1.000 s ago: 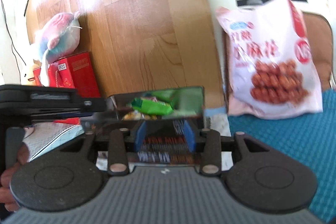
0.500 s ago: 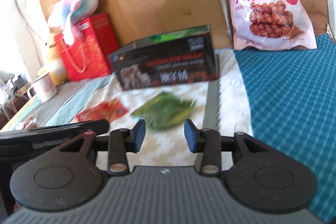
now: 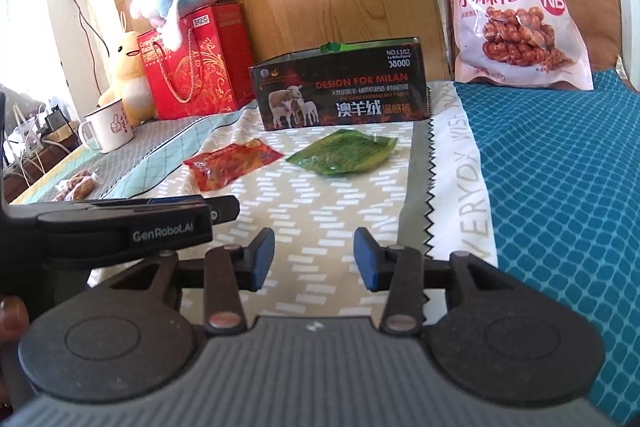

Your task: Organize snacks

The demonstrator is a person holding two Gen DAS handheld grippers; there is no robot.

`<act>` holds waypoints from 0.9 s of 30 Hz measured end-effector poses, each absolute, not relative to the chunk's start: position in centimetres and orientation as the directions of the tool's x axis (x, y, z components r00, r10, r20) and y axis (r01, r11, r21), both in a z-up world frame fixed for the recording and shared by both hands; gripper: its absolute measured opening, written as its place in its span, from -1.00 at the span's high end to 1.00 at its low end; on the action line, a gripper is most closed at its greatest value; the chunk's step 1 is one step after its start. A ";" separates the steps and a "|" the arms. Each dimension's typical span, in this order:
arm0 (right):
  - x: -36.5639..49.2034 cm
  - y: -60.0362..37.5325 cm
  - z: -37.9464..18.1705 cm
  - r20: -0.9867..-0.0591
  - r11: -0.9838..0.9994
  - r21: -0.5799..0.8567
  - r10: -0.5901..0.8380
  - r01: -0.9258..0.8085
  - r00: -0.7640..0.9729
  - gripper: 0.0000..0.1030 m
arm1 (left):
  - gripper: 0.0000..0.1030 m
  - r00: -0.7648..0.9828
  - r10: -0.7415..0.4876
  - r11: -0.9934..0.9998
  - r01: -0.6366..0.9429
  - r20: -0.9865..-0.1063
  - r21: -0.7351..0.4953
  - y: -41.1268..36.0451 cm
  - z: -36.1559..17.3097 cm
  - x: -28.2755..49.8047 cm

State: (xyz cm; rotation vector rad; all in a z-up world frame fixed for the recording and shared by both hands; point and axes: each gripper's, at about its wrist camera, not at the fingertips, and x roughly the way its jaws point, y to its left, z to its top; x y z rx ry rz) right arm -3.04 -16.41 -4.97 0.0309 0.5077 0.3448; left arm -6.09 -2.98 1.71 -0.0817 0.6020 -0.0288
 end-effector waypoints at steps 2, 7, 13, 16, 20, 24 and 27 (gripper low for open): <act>-2.4 -16.2 -4.7 -0.472 0.942 0.098 0.327 -0.320 0.819 0.09 | 0.38 0.824 -0.048 0.996 -0.004 -0.565 -0.090 -2.7 1.7 -6.2; 0.2 -16.5 -3.7 -0.458 0.951 0.075 0.300 -0.299 0.837 0.00 | 0.38 0.820 -0.042 0.995 -0.019 -0.571 -0.100 -2.0 1.6 -6.2; 5.9 -17.4 -2.2 -0.471 0.961 0.123 0.276 -0.248 0.838 -0.13 | 0.37 0.821 -0.053 0.993 -0.020 -0.569 -0.120 -1.5 1.5 -6.2; 8.6 -18.1 -2.3 -0.500 0.951 0.211 0.305 -0.228 0.810 -0.23 | 0.35 0.822 -0.054 0.993 -0.018 -0.567 -0.120 -1.5 1.4 -6.2; 10.4 -17.1 -3.2 -0.550 0.958 0.195 0.284 -0.210 0.785 -0.25 | 0.33 0.823 -0.062 0.992 -0.013 -0.564 -0.129 -1.4 1.3 -6.3; 9.5 -15.5 -3.9 -0.544 0.964 0.077 0.254 -0.254 0.800 -0.14 | 0.31 0.825 -0.068 0.991 -0.011 -0.561 -0.137 -1.4 1.3 -6.3; 8.3 -15.3 -3.9 -0.550 0.954 0.059 0.276 -0.293 0.788 -0.10 | 0.30 0.825 -0.068 0.990 -0.012 -0.561 -0.137 -1.4 1.3 -6.3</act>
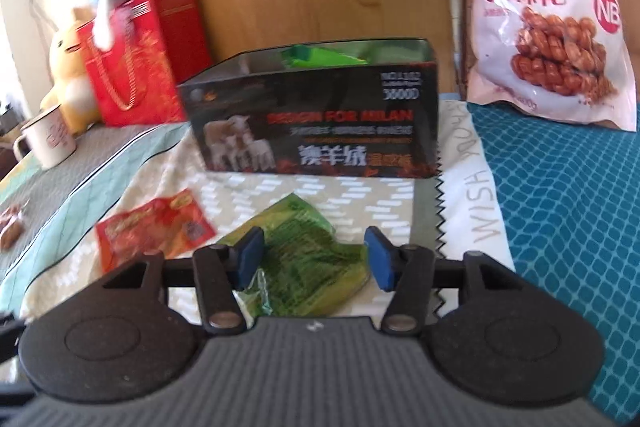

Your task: Organize snacks

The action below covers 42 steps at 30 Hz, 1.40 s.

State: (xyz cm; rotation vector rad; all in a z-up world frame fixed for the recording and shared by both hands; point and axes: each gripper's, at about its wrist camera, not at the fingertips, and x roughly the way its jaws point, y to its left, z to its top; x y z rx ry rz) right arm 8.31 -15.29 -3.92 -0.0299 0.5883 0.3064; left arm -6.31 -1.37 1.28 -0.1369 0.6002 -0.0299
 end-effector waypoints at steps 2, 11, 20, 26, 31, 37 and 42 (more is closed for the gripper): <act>7.3 -15.4 -4.1 -0.548 0.947 0.050 0.291 -0.316 0.785 -0.10 | 0.30 0.825 -0.070 0.990 -0.012 -0.560 -0.141 -1.3 1.3 -6.3; 1.9 -16.7 -4.0 -0.565 0.903 0.043 0.376 -0.428 0.735 -0.10 | 0.30 0.826 -0.073 0.988 -0.015 -0.558 -0.152 -1.2 1.3 -6.4; -5.0 -17.5 -4.5 -0.575 0.835 0.066 0.479 -0.546 0.663 -0.11 | 0.24 0.825 -0.076 0.989 -0.010 -0.560 -0.148 -1.4 1.3 -6.5; -6.9 -18.4 -4.8 -0.538 0.838 0.107 0.502 -0.535 0.677 -0.19 | 0.23 0.823 -0.066 0.992 -0.008 -0.564 -0.128 -1.7 1.3 -6.5; -7.9 -19.1 -5.0 -0.534 0.843 0.103 0.495 -0.528 0.686 -0.22 | 0.21 0.821 -0.068 0.992 -0.003 -0.566 -0.124 -1.7 1.3 -6.5; -9.5 -18.1 -5.4 -0.537 0.833 -0.008 0.463 -0.553 0.705 -0.22 | 0.15 0.818 -0.068 0.994 0.009 -0.571 -0.105 -2.0 1.3 -6.4; -10.0 -16.9 -5.4 -0.540 0.798 -0.002 0.506 -0.603 0.672 -0.21 | 0.14 0.818 -0.068 0.994 0.010 -0.571 -0.104 -2.0 1.3 -6.4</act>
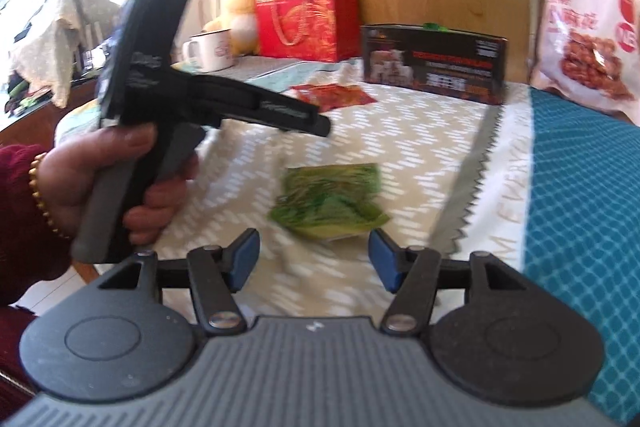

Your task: Organize snacks

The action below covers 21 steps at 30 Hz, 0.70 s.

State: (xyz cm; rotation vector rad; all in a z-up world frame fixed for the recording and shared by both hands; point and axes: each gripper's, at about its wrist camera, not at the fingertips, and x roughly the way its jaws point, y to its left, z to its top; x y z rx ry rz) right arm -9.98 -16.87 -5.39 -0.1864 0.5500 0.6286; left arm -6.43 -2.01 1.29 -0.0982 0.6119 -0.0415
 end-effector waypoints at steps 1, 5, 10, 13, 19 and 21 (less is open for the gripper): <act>-10.1 -16.6 -5.4 -0.537 0.793 -0.008 0.510 -0.609 0.672 -0.21 | 0.14 0.818 -0.069 0.994 0.010 -0.571 -0.105 -2.0 1.3 -6.4; -10.2 -16.4 -5.4 -0.529 0.800 -0.022 0.499 -0.599 0.686 -0.21 | 0.14 0.818 -0.070 0.994 0.010 -0.571 -0.107 -2.0 1.3 -6.4; -10.1 -17.9 -5.5 -0.523 0.826 0.036 0.495 -0.563 0.694 -0.21 | 0.13 0.817 -0.061 0.995 0.002 -0.573 -0.103 -2.0 1.4 -6.4; -10.2 -18.3 -5.5 -0.519 0.828 0.051 0.500 -0.558 0.694 -0.21 | 0.13 0.833 -0.024 0.996 -0.030 -0.552 -0.089 -1.8 2.0 -6.1; -10.1 -18.1 -5.6 -0.517 0.831 0.045 0.494 -0.554 0.699 -0.21 | 0.11 0.928 0.088 0.994 -0.104 -0.361 -0.025 -1.1 4.8 -5.6; -10.0 -18.2 -5.6 -0.516 0.833 0.045 0.493 -0.552 0.701 -0.21 | 0.11 0.927 0.112 0.992 -0.128 -0.357 -0.021 -0.7 4.6 -5.0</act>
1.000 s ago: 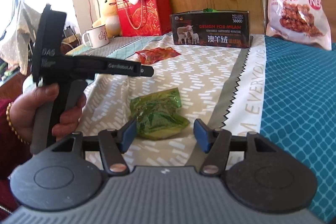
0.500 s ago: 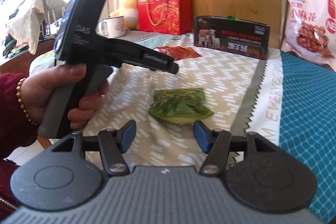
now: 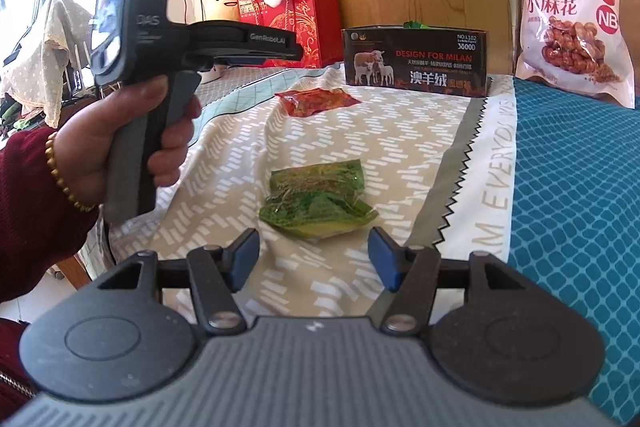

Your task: Organize snacks

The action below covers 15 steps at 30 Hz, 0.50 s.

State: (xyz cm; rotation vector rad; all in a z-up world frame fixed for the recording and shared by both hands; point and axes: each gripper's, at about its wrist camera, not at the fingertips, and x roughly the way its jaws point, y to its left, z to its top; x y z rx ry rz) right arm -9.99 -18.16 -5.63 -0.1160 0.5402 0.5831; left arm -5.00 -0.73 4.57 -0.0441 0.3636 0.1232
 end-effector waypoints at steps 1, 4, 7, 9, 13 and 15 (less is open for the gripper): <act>-10.0 -18.2 -5.6 -0.516 0.833 0.044 0.492 -0.552 0.701 -0.21 | 0.11 0.924 0.121 0.990 -0.137 -0.363 -0.020 -0.6 4.3 -4.8; -10.1 -18.1 -5.6 -0.515 0.833 0.036 0.489 -0.552 0.704 -0.21 | 0.08 0.918 0.154 0.986 -0.164 -0.366 0.002 -0.8 2.9 -5.1; -10.2 -17.9 -5.6 -0.517 0.833 0.026 0.485 -0.553 0.706 -0.22 | -0.29 0.914 0.176 0.982 -0.191 -0.365 -0.004 -0.7 2.8 -5.7; -10.2 -17.8 -5.6 -0.516 0.833 0.023 0.483 -0.552 0.707 -0.22 | -0.87 0.920 0.196 0.978 -0.207 -0.340 0.003 -0.8 3.0 -6.1; -10.2 -18.0 -5.6 -0.510 0.834 0.027 0.485 -0.551 0.710 -0.22 | -0.99 0.943 0.204 0.979 -0.202 -0.263 0.031 -1.6 3.3 -7.3; -10.3 -17.9 -5.6 -0.510 0.835 0.022 0.482 -0.550 0.713 -0.22 | -0.99 0.949 0.205 0.979 -0.203 -0.241 0.034 -1.7 3.4 -7.6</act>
